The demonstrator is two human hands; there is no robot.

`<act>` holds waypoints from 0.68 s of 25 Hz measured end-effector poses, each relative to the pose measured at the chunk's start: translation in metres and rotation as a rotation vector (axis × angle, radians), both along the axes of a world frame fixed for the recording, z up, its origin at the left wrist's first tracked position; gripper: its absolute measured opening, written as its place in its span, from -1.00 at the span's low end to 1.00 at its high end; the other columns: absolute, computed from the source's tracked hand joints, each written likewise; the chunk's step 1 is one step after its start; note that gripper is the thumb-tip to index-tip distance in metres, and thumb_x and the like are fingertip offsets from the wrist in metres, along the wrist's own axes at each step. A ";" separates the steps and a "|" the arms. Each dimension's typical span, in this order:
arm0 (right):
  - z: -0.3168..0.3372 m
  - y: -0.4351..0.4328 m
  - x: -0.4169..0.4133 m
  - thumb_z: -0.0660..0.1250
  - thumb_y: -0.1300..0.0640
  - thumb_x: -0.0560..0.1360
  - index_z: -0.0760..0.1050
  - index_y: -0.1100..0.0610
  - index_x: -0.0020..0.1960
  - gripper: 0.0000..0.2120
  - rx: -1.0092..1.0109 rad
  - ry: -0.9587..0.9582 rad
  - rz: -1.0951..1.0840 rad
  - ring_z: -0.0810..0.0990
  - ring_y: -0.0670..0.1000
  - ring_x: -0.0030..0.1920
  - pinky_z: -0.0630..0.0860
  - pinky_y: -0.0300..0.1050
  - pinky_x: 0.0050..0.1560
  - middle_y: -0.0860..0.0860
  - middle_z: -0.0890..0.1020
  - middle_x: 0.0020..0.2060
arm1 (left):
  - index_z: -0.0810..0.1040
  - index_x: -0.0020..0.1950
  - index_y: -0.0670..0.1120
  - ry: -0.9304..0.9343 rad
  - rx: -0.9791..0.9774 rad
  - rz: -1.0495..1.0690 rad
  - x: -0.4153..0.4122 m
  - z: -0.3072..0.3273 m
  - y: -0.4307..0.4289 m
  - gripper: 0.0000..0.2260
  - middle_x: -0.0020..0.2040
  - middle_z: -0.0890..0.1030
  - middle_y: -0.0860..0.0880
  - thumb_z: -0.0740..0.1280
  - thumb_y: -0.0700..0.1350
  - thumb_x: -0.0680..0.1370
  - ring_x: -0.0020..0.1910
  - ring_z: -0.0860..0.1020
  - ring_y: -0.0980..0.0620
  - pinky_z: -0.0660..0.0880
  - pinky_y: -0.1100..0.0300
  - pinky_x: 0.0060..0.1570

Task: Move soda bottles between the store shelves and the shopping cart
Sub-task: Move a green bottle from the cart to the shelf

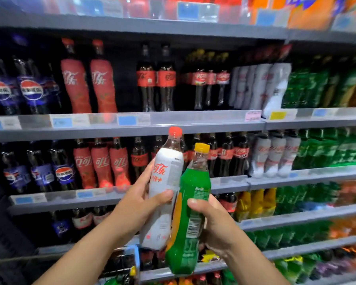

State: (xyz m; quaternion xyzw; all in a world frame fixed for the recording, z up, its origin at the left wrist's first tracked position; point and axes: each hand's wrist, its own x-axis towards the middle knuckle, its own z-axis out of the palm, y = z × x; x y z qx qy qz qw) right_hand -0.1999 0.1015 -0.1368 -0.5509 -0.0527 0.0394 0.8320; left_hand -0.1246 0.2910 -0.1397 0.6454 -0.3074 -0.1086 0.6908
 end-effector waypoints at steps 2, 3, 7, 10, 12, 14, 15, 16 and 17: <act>0.011 -0.041 -0.001 0.48 0.17 0.38 0.56 0.16 0.26 -0.55 -0.069 -0.059 -0.057 0.70 0.20 0.08 0.67 0.07 -0.01 0.22 0.69 0.13 | 0.23 0.56 0.27 -0.091 -0.048 0.103 -0.003 0.009 -0.040 -0.20 0.41 0.55 0.02 0.58 0.02 0.44 0.33 0.57 -0.09 0.58 0.03 0.17; 0.017 -0.061 -0.002 0.52 0.13 0.37 0.58 0.07 0.23 -0.57 -0.150 -0.110 -0.103 0.71 0.14 0.09 0.66 -0.03 -0.03 0.15 0.72 0.11 | 0.25 0.55 0.27 -0.131 -0.068 0.165 -0.005 0.012 -0.059 -0.19 0.40 0.56 0.03 0.60 0.04 0.41 0.32 0.58 -0.07 0.58 0.08 0.15; 0.042 -0.144 -0.009 0.55 -0.23 0.29 0.32 -0.25 0.22 -0.39 -0.544 -0.202 -0.260 0.70 -0.16 0.02 0.64 -0.21 -0.06 -0.18 0.71 0.03 | 0.31 0.50 0.34 -0.156 -0.172 0.308 -0.008 0.022 -0.125 -0.18 0.32 0.62 0.03 0.62 0.07 0.34 0.19 0.66 -0.07 0.63 0.08 0.02; 0.051 -0.193 -0.012 0.54 -0.33 0.21 0.27 -0.15 0.09 -0.36 -0.585 -0.173 -0.382 0.64 -0.25 -0.11 0.62 -0.18 -0.05 -0.22 0.65 -0.04 | 0.35 0.48 0.35 -0.168 -0.202 0.352 -0.005 0.031 -0.162 -0.20 0.27 0.65 0.07 0.60 0.06 0.30 0.16 0.67 0.00 0.62 0.18 -0.04; 0.056 -0.218 -0.015 0.54 -0.34 0.18 0.27 -0.10 0.01 -0.37 -0.611 -0.179 -0.469 0.58 -0.19 -0.20 0.55 -0.20 -0.17 -0.12 0.60 -0.12 | 0.36 0.46 0.37 -0.178 -0.202 0.355 -0.004 0.039 -0.182 -0.20 0.27 0.65 0.10 0.59 0.09 0.28 0.18 0.66 0.02 0.62 0.21 -0.02; 0.060 -0.238 -0.018 0.54 -0.35 0.15 0.24 -0.07 -0.07 -0.36 -0.660 -0.199 -0.580 0.54 -0.01 -0.19 0.44 -0.16 -0.21 0.10 0.51 -0.10 | 0.35 0.46 0.38 -0.201 -0.205 0.361 -0.003 0.048 -0.200 -0.19 0.26 0.65 0.12 0.59 0.10 0.27 0.19 0.65 0.05 0.60 0.26 -0.01; 0.063 -0.245 -0.018 0.54 -0.35 0.14 0.21 -0.07 -0.12 -0.36 -0.686 -0.216 -0.633 0.48 0.01 -0.22 0.36 -0.16 -0.24 0.16 0.45 -0.12 | 0.35 0.46 0.38 -0.218 -0.204 0.365 -0.001 0.052 -0.207 -0.18 0.26 0.65 0.14 0.60 0.09 0.27 0.18 0.65 0.08 0.59 0.31 -0.02; 0.066 -0.251 -0.018 0.54 -0.35 0.13 0.18 -0.10 -0.16 -0.37 -0.697 -0.234 -0.680 0.41 -0.04 -0.28 0.31 -0.20 -0.27 0.14 0.38 -0.18 | 0.34 0.46 0.39 -0.231 -0.202 0.368 0.001 0.056 -0.214 -0.18 0.25 0.65 0.16 0.60 0.09 0.28 0.18 0.65 0.10 0.58 0.34 -0.03; 0.072 -0.256 -0.017 0.54 -0.35 0.12 0.15 -0.13 -0.20 -0.37 -0.699 -0.256 -0.727 0.34 -0.10 -0.35 0.29 -0.22 -0.31 0.06 0.32 -0.24 | 0.34 0.46 0.40 -0.247 -0.199 0.370 0.003 0.062 -0.221 -0.19 0.25 0.65 0.17 0.62 0.07 0.30 0.18 0.65 0.12 0.58 0.35 -0.03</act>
